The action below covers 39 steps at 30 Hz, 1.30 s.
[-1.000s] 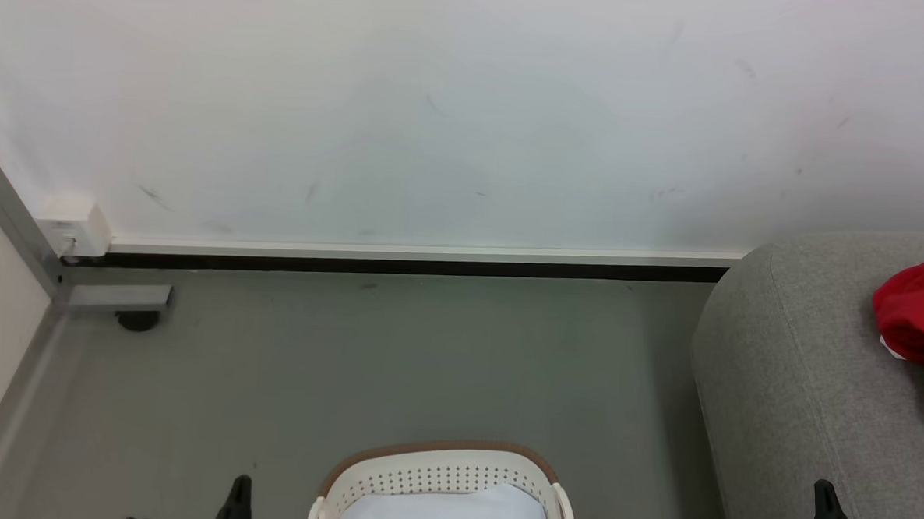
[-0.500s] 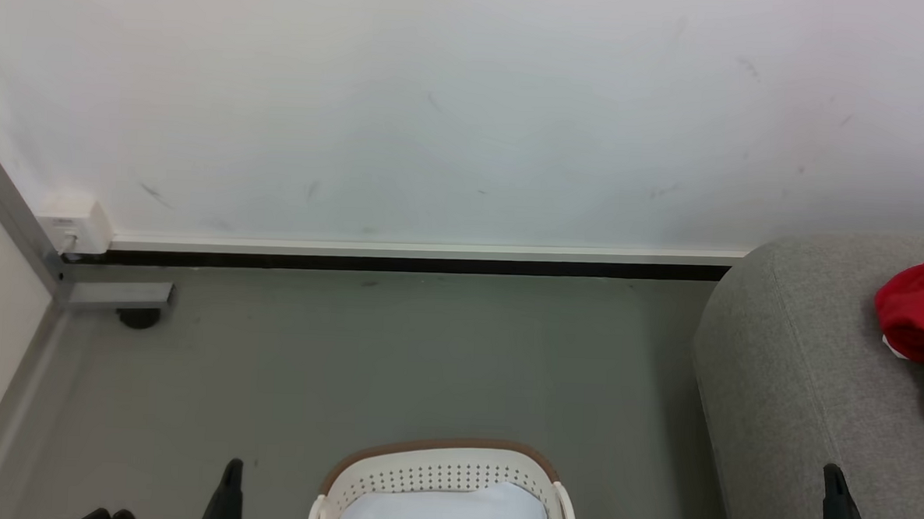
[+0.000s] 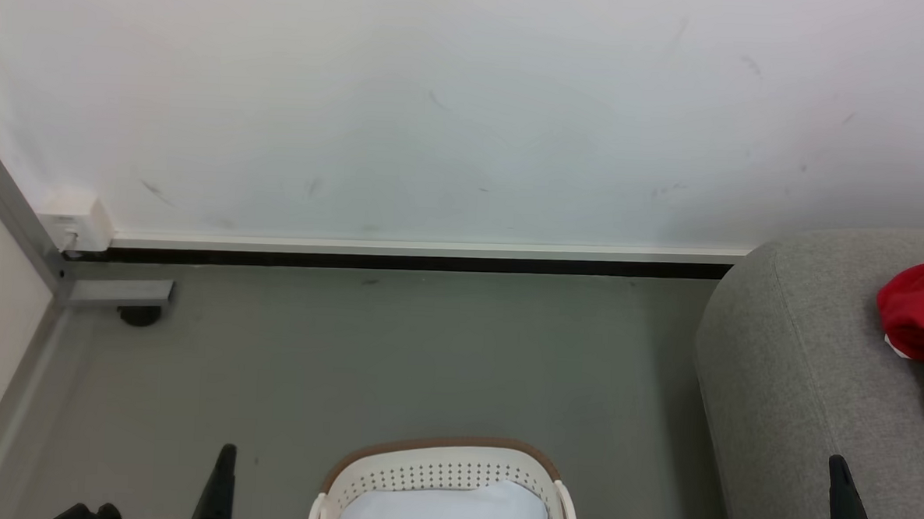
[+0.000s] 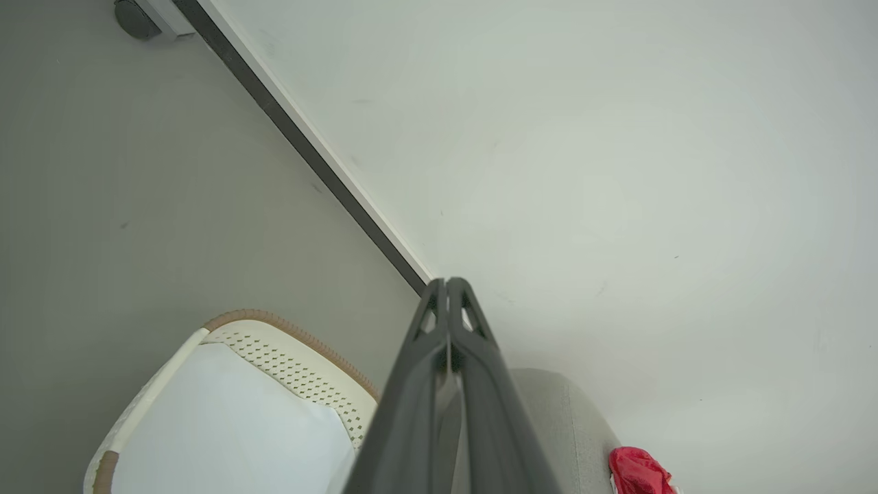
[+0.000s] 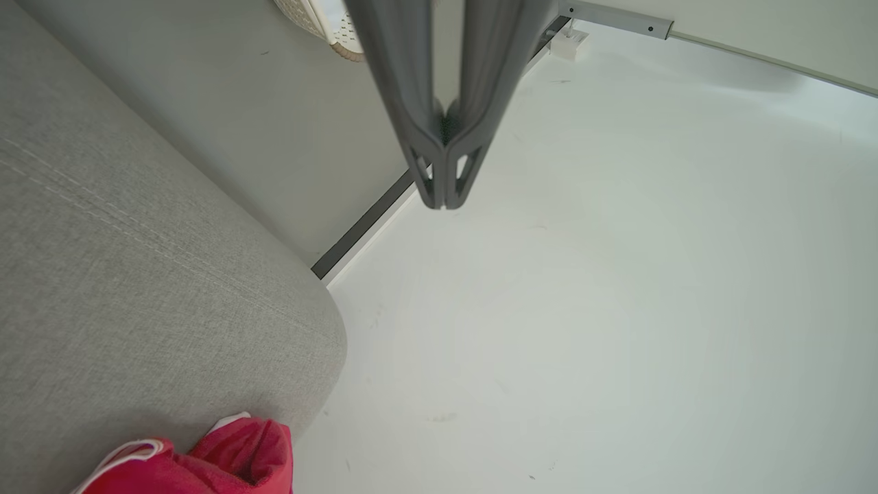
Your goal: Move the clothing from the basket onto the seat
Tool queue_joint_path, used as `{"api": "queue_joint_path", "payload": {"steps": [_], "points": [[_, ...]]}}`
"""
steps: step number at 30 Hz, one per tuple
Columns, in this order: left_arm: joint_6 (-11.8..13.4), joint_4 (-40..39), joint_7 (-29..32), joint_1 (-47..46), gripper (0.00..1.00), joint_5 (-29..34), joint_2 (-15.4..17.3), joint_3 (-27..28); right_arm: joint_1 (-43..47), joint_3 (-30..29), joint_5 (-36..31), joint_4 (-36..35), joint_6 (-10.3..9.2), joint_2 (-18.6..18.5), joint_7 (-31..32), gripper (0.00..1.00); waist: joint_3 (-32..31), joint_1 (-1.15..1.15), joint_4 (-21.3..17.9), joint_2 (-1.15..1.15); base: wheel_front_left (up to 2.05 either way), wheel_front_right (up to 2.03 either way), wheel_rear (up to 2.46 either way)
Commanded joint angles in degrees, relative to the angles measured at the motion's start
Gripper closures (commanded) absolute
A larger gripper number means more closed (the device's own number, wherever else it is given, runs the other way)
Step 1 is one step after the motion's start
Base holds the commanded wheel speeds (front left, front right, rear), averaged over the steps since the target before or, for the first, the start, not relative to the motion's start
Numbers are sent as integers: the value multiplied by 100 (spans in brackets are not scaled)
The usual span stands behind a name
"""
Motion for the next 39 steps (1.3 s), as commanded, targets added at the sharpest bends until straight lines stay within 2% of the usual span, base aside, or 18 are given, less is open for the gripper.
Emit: {"api": "queue_joint_path", "payload": {"steps": [1, 39], "points": [[-43, -70, 42, -131, 100, -208, 30, 49, -128, -32, 195, -75, -5, -62, 51, 100, 3, 0, 2, 0, 0, 0, 0], [-210, -115, 590, -388, 100, -2309, 40, 361, -395, -186, 2183, -91, -9, -75, 581, 100, 62, 0, 35, 0, 0, 0, 0]]}}
